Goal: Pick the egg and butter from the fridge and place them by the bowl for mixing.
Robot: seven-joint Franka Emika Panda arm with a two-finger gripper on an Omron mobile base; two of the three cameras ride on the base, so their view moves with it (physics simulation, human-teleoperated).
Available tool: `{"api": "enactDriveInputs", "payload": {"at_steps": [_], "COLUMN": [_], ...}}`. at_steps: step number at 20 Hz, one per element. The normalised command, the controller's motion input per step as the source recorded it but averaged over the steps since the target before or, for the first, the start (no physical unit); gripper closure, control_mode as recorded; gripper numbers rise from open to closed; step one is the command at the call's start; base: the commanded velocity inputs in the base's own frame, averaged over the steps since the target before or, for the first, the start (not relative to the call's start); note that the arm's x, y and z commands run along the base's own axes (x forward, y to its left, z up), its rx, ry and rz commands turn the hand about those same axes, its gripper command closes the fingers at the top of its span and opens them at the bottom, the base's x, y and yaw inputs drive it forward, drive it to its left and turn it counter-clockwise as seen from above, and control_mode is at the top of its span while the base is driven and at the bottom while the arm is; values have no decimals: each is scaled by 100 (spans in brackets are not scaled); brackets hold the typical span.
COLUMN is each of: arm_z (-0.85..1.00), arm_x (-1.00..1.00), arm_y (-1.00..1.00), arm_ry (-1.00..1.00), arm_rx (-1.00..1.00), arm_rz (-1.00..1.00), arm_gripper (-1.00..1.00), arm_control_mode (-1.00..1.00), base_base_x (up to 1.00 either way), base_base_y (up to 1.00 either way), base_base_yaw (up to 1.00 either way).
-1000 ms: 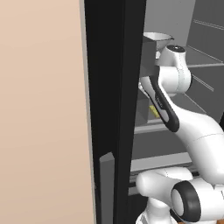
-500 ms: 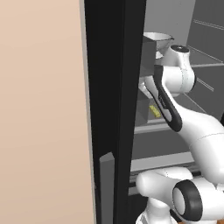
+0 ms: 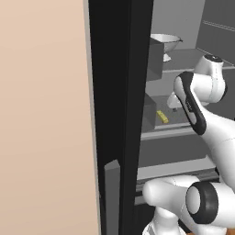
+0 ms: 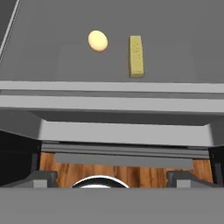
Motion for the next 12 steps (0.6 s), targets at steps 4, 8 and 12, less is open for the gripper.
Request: {"api": "enactDriveInputs", "payload": {"at_steps": [4,8,12], "arm_z": [-21,-29,-47], "arm_x": [0,0,3], "arm_y": [-14,0,0], "arm_ry": [2,0,0], "arm_rx": [-6,-6,-4], "arm_rz": [0,0,0], "arm_gripper": [-100,-100,-100], "arm_control_mode": [-100,-100,-100], "base_base_x": [0,0,0], "base_base_y": [0,0,0], "base_base_yaw": [0,0,0]}}
